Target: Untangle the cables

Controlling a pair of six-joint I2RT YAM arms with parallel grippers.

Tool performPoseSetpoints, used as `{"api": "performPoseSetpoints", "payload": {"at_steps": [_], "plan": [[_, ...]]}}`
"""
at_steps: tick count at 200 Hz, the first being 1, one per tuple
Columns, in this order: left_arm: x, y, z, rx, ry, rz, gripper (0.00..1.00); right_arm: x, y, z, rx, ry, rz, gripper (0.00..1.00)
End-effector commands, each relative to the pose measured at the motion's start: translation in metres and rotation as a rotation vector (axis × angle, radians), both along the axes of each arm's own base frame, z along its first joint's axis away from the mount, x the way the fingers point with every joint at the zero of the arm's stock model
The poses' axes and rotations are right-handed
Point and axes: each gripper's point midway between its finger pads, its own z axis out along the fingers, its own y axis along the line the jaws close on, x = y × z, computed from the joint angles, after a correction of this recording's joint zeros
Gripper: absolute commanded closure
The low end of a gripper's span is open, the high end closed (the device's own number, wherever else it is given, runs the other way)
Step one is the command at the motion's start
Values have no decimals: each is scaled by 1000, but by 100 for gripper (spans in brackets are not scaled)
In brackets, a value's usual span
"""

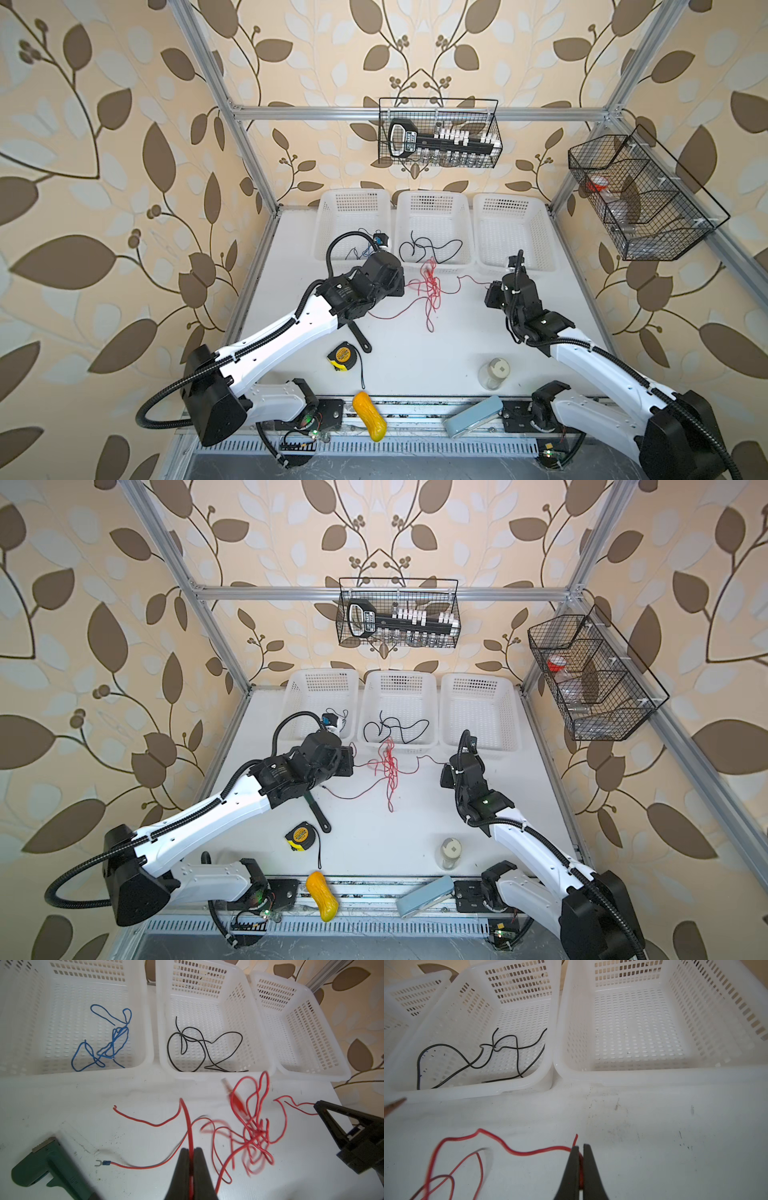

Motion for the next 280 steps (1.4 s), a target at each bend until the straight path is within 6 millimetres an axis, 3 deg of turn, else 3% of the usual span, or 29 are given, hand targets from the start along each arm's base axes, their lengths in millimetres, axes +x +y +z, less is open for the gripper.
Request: {"api": "performPoseSetpoints", "payload": {"at_steps": [1, 47, 123, 158, 176, 228, 280], "plan": [[-5, 44, 10, 81, -44, 104, 100, -12, -36, -12, -68, 41, -137, 100], [-10, 71, 13, 69, -53, 163, 100, -16, -51, -11, -54, 44, -179, 100], [-7, 30, 28, -49, -84, -13, 100, -5, -9, -10, 39, 20, 16, 99], [-6, 17, 33, -85, -85, -66, 100, -7, 23, 6, 3, -38, 138, 72], [-7, 7, 34, -113, -82, -105, 100, -9, 41, 19, 21, -86, 211, 64], [-3, -24, 37, -218, -63, -193, 100, -32, 123, 79, 145, -280, 585, 56], [5, -51, 38, -340, -21, -231, 100, -56, 177, 107, 213, -335, 805, 55]]}}
